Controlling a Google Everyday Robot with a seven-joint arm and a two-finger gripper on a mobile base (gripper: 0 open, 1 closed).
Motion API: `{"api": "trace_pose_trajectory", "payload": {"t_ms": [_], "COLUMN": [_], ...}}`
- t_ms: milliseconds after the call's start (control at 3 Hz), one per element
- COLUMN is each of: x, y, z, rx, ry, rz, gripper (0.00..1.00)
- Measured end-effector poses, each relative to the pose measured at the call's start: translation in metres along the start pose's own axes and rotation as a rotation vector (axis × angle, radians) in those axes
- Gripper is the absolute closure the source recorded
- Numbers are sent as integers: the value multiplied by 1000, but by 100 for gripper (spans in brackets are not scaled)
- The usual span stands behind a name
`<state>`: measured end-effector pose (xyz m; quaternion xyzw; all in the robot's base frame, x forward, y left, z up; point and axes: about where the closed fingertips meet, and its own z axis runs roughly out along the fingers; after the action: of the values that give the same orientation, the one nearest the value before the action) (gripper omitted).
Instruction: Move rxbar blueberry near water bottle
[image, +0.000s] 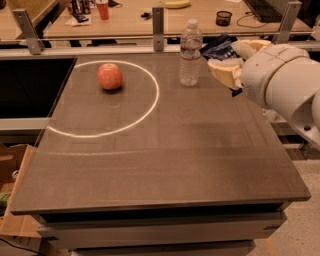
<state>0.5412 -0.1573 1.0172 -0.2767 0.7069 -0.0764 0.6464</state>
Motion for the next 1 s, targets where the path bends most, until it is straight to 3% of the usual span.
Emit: {"api": "trace_pose_trajectory", "payload": {"t_ms": [333,667,1000], "x": [11,60,77], "y": [-4,-37,-59], "z": [3,12,19], "rx": [21,137,205], "ry": [13,67,91], "rz": [-18,-57,-64], "gripper": [100,100,100]}}
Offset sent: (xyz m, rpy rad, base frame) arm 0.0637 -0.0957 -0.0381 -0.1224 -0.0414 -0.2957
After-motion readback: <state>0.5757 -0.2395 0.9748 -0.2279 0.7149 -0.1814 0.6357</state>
